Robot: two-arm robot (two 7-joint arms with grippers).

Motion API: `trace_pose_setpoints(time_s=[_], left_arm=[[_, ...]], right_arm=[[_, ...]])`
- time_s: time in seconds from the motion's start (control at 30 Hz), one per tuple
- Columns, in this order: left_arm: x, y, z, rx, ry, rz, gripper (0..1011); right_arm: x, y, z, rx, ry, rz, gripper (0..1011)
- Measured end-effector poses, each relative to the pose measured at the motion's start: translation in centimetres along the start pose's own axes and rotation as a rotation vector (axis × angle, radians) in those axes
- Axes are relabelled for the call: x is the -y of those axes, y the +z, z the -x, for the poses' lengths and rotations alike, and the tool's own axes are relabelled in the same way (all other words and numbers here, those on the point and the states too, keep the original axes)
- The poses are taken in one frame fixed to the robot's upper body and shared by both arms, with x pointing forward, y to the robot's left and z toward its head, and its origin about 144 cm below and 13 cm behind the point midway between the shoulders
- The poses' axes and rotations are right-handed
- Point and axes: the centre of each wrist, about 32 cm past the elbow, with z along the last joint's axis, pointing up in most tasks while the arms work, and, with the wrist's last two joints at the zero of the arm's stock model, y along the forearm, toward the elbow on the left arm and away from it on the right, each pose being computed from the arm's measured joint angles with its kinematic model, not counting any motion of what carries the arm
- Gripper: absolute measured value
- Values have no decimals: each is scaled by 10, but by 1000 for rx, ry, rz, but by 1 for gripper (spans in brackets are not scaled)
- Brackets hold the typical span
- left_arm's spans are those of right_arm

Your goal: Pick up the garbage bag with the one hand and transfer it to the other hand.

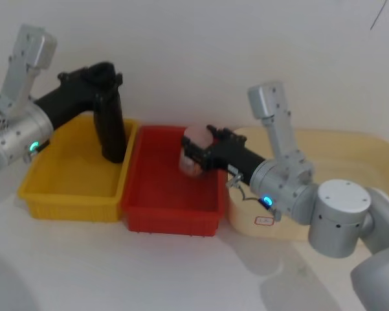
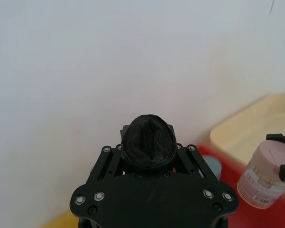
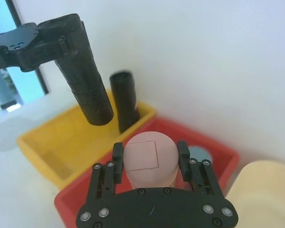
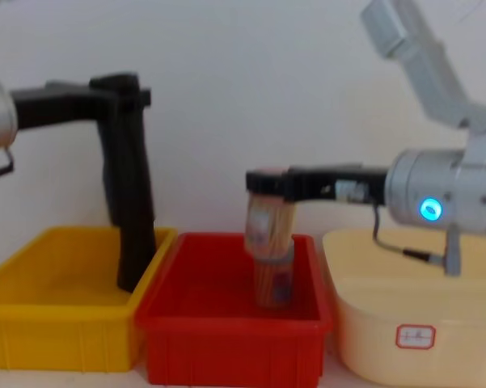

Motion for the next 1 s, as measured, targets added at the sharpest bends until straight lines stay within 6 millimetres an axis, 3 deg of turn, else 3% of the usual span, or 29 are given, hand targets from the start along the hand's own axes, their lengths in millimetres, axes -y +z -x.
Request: trace_pose_setpoints(time_s=[0.33,0.6,1.0], left_arm=[[33,35,7,-2,-72,95,367],[61,47,14,-16,-163,132,367],[105,53,31,-74,-331,180,367]], right_arm=[[26,28,-7,73,-91,-100,658],[49,41,-15,121,-203,-136,658],[78,43,-28,153,-368,-119,658]])
